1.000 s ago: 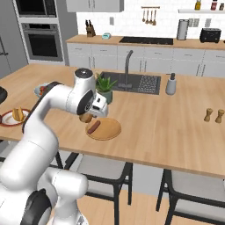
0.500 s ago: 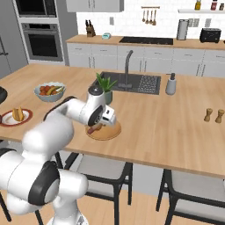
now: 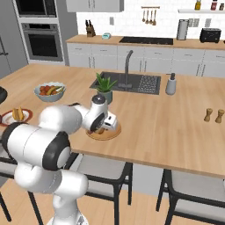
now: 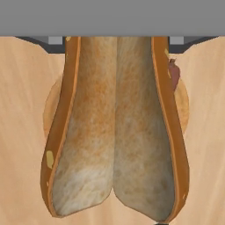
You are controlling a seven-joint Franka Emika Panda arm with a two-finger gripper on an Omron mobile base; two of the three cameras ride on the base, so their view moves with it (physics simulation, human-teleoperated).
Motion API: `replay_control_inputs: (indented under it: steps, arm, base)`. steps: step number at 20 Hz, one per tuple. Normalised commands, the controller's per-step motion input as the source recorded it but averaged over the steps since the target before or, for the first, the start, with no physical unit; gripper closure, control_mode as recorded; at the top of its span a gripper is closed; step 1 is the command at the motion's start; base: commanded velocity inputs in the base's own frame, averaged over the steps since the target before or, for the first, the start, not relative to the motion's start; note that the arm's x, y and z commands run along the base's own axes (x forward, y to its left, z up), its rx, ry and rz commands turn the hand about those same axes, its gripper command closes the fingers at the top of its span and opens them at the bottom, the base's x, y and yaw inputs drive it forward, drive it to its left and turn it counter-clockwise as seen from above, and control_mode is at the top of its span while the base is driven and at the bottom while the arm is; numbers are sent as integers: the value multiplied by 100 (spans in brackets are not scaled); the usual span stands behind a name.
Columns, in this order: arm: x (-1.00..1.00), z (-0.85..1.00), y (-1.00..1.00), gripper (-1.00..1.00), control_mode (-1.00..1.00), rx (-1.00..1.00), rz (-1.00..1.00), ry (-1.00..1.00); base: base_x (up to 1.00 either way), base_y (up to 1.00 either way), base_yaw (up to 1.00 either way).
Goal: Place one bun and one sausage from the bowl on each plate.
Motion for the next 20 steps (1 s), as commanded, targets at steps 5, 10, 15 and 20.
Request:
replay_control_inputs:
  steps: [5,10,15,20]
  arm:
    - [29,-34,0,-100,-100,0,0,2]
    - [-16,28,0,-100,-100,0,0,0]
    - [-23,57,18,-100,-100,0,-2,3]
    - [-77,99,7,-100,-100,0,-2,0]
  base:
    - [0,0,0]
    - [0,0,0]
    - [0,0,0]
    - [0,0,0]
